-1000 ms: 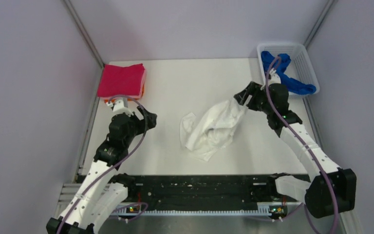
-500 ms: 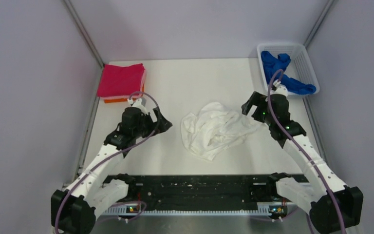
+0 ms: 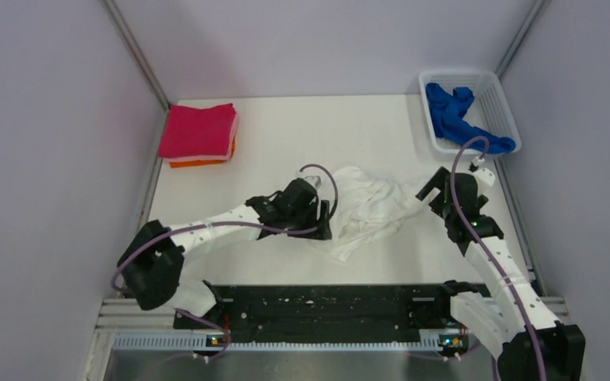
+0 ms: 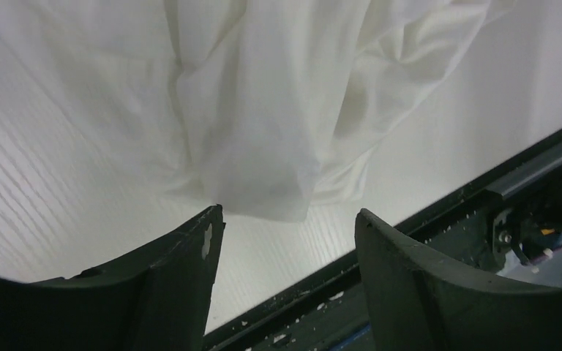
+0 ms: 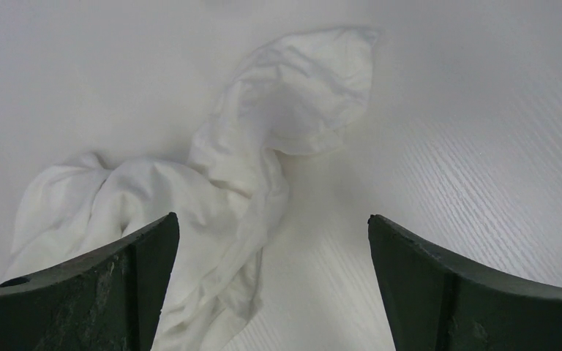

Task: Fold and stack the t-shirts
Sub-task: Flatten out the tshirt

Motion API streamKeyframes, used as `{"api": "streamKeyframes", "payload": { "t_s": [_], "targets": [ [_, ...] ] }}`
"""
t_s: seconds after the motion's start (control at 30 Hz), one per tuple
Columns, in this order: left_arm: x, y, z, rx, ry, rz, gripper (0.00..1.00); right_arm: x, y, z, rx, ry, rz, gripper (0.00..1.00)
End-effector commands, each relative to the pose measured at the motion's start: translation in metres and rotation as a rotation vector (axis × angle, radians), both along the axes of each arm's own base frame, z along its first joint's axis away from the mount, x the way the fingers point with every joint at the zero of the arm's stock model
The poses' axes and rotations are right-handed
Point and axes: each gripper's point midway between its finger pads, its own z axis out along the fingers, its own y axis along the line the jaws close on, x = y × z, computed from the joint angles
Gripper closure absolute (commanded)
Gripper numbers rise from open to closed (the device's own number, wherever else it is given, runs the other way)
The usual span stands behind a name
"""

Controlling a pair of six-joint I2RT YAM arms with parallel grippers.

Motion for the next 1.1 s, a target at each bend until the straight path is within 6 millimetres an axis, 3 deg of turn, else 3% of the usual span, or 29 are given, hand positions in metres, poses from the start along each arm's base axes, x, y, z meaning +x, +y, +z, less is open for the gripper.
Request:
{"api": "streamKeyframes", "payload": {
  "t_s": [0.0, 0.23, 0.3, 0.33, 0.43, 0.63, 0.9, 1.07],
  "targets": [
    [0.036, 0.001, 0.0, 0.164, -0.097, 0.055, 0.31, 0.004, -0.004, 0.005, 0.035, -0.053, -0.024, 0.01],
    [0.044, -0.005, -0.021, 0.243, -0.068, 0.042, 0.43, 0.003, -0.012, 0.001, 0.017, -0.048, -0.05, 0.01],
    [0.045, -0.004, -0.024, 0.255, -0.062, 0.046, 0.56, 0.006, -0.012, 0.0, 0.02, -0.051, -0.047, 0.01],
    [0.045, -0.006, -0.023, 0.25, -0.061, 0.044, 0.71, 0.008, -0.011, -0.001, 0.024, -0.056, -0.043, 0.01],
    [0.044, -0.014, -0.016, 0.206, -0.062, 0.018, 1.0, 0.015, -0.007, -0.004, 0.036, -0.06, -0.029, 0.01],
    [0.05, -0.008, 0.007, 0.182, -0.134, 0.051, 1.0, 0.025, -0.008, -0.015, 0.047, -0.031, -0.027, 0.01],
    [0.066, 0.046, 0.062, 0.213, -0.353, 0.266, 1.0, 0.042, -0.013, -0.029, 0.083, -0.001, -0.077, 0.02],
    [0.066, 0.073, 0.083, 0.207, -0.432, 0.357, 1.0, 0.058, -0.011, -0.042, 0.097, 0.019, -0.089, 0.13]
  ]
}}
